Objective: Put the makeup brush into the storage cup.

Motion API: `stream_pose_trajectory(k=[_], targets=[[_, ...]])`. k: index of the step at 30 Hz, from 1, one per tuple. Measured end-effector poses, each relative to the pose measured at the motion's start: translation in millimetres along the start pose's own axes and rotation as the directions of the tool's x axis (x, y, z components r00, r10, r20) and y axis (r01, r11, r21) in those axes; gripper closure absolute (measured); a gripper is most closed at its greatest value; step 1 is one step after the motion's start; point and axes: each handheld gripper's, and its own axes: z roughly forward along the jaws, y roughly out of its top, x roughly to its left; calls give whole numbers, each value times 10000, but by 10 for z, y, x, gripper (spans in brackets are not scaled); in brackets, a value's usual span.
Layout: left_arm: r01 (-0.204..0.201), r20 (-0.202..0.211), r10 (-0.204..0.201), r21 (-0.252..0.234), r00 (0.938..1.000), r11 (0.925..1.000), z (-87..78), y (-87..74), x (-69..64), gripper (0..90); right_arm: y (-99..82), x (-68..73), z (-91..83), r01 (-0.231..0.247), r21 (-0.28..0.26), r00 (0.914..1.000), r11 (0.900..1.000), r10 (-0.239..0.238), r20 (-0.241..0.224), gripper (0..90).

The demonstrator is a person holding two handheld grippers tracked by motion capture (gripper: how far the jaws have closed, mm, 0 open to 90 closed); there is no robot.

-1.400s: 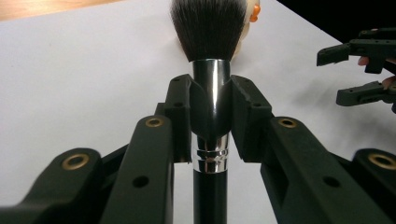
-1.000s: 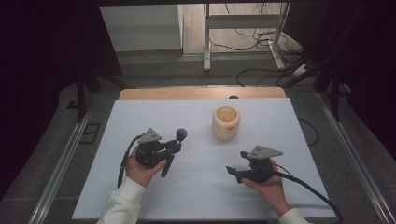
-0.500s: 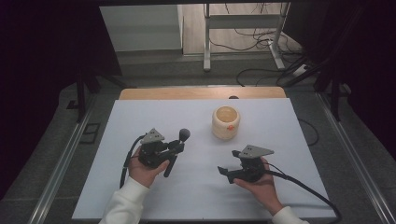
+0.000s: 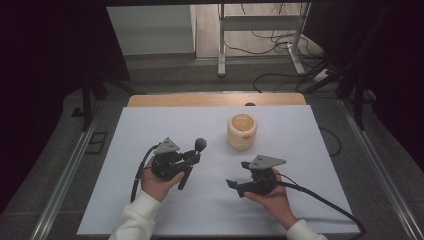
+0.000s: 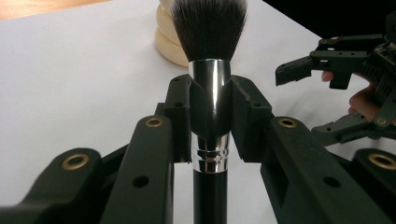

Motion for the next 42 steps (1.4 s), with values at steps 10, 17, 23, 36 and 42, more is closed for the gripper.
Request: stream_pose_trajectory(k=[10,17,23,36,42], targets=[[-153,99,152,143,9998,9998,73,5,-50,708,26,86,84,183,106,9996,9998,-181,-232,152],[-233,117,232,111,9997,9997,95,9,-85,708,51,132,123,238,86,9990,9997,-234,-379,161],[-254,197,251,145,9995,9996,115,19,-123,708,91,178,160,370,42,9981,9993,-368,-492,169],[-393,277,389,134,9989,9991,157,31,-173,708,154,237,224,425,-3,9964,9991,-424,-734,182],[-390,312,388,69,9988,9992,160,37,-184,708,202,253,239,386,-135,9957,9992,-396,-836,186]])
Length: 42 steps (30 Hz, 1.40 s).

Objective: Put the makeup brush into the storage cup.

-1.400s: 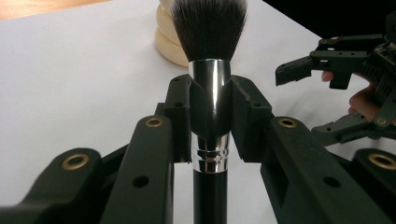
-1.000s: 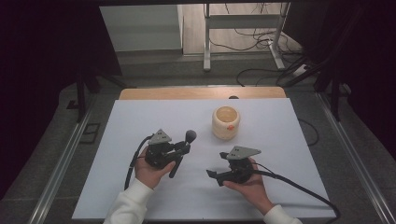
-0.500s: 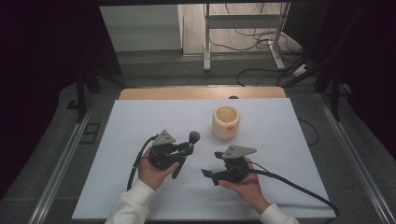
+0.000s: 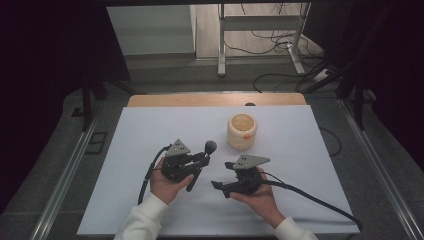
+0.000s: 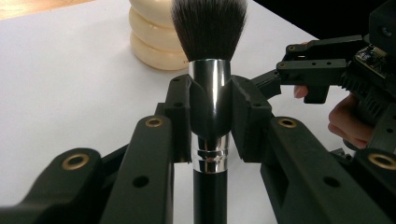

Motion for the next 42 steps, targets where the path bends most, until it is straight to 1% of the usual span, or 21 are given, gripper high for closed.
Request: stream_pose_trajectory(k=[6,10,16,19,21,24,28,32,33,34,35,38,40,42], targets=[[-47,26,47,-19,10000,10000,17,7,-26,709,29,36,47,6,28,10000,10000,-6,-98,188],[-92,56,92,-50,9999,9999,29,9,-42,708,52,73,98,-90,76,9998,9999,91,-195,196],[-142,106,141,54,9998,9999,52,9,-56,708,81,109,161,-102,90,9994,9999,105,-327,200],[-154,156,153,91,9998,9998,66,10,-73,708,100,133,211,-243,31,9989,9997,244,-404,205],[-195,197,192,123,9996,9997,70,12,-83,708,105,137,221,-233,31,9989,9997,234,-396,207],[-221,236,218,132,9995,9997,78,12,-96,708,126,153,247,-295,-41,9983,9996,293,-502,212],[-299,311,293,215,9991,9993,83,16,-120,708,148,173,275,-298,-183,9980,9994,287,-567,240],[-338,325,333,176,9989,9993,86,16,-139,709,148,168,305,-511,-222,9957,9984,493,-785,302],[-358,323,352,166,9989,9992,88,15,-144,708,148,170,309,-565,-250,9953,9981,544,-803,327],[-380,337,374,160,9987,9991,89,14,-148,708,153,172,312,-667,-297,9938,9973,638,-906,384],[-408,352,402,163,9986,9990,90,13,-153,708,153,172,312,-667,-297,9938,9973,638,-906,384],[-436,367,430,145,9984,9989,88,10,-168,708,160,167,305,-688,-320,9916,9971,649,-1120,539],[-505,405,499,148,9979,9986,76,10,-168,708,163,160,309,-824,-230,9868,9963,784,-1415,591],[-506,520,499,123,9974,9986,60,15,-165,707,154,136,317,-989,37,9844,9951,984,-1458,668]])
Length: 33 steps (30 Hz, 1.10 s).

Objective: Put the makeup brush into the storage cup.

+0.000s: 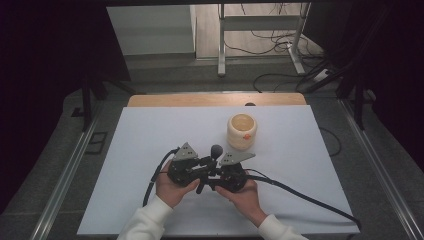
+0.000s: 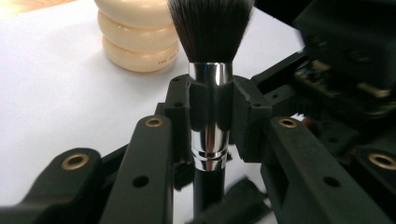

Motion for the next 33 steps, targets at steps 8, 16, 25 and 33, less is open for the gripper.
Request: stream_pose_trajectory(k=[8,16,25,33], targets=[[-155,246,164,-359,9996,9992,-46,-4,-11,693,24,-59,-52,-629,316,9976,9975,637,-270,741],[-931,145,954,-1140,9953,9891,-96,1,-13,431,25,-70,-86,-313,325,9994,9990,308,164,742],[-766,-467,731,-789,9962,9939,-173,-12,47,242,50,-101,-155,-177,238,9990,9996,167,422,743],[-542,-1122,460,-709,9926,9960,-260,-71,156,149,68,-146,-217,-94,73,9983,9999,90,583,742]])
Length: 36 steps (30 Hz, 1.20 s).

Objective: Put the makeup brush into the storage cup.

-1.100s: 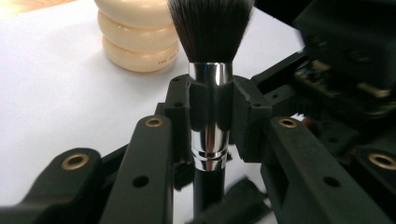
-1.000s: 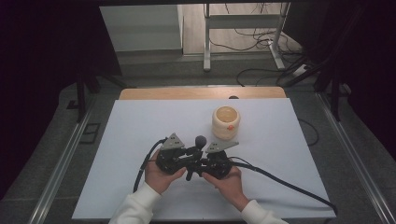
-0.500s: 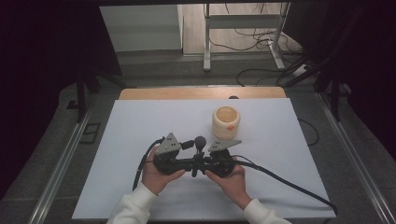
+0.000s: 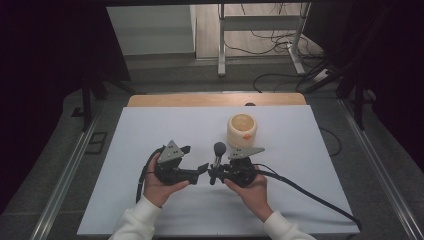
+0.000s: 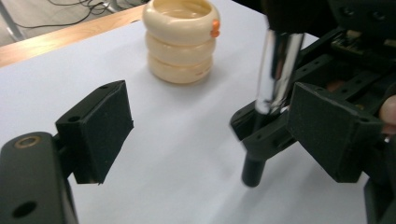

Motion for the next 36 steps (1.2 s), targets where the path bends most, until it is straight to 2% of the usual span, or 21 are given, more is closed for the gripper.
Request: stream_pose_trajectory(k=[4,8,11,13,18,29,36], targets=[[69,-295,-69,-15,9995,10000,-67,-49,71,149,5,-8,-21,-18,-7,10000,10000,18,78,742],[69,-669,-60,134,9977,9999,-138,-135,156,145,33,-15,-68,181,-84,9996,9998,-179,198,742],[280,-807,-257,280,9964,9992,-211,-255,227,145,42,-22,-89,173,-134,9996,9998,-170,220,742],[396,-1091,-356,346,9934,9986,-255,-337,279,147,50,-34,-112,165,-175,9996,9997,-162,211,742],[907,-1403,-852,332,9864,9953,-334,-472,415,154,69,-57,-157,184,-221,9997,9996,-181,144,742],[1096,-1802,-983,543,9787,9925,-395,-665,492,146,97,-90,-230,234,-281,9995,9993,-228,197,741],[1290,-2007,-1145,612,9729,9898,-448,-776,593,147,136,-109,-304,295,-458,9992,9985,-282,290,741]])
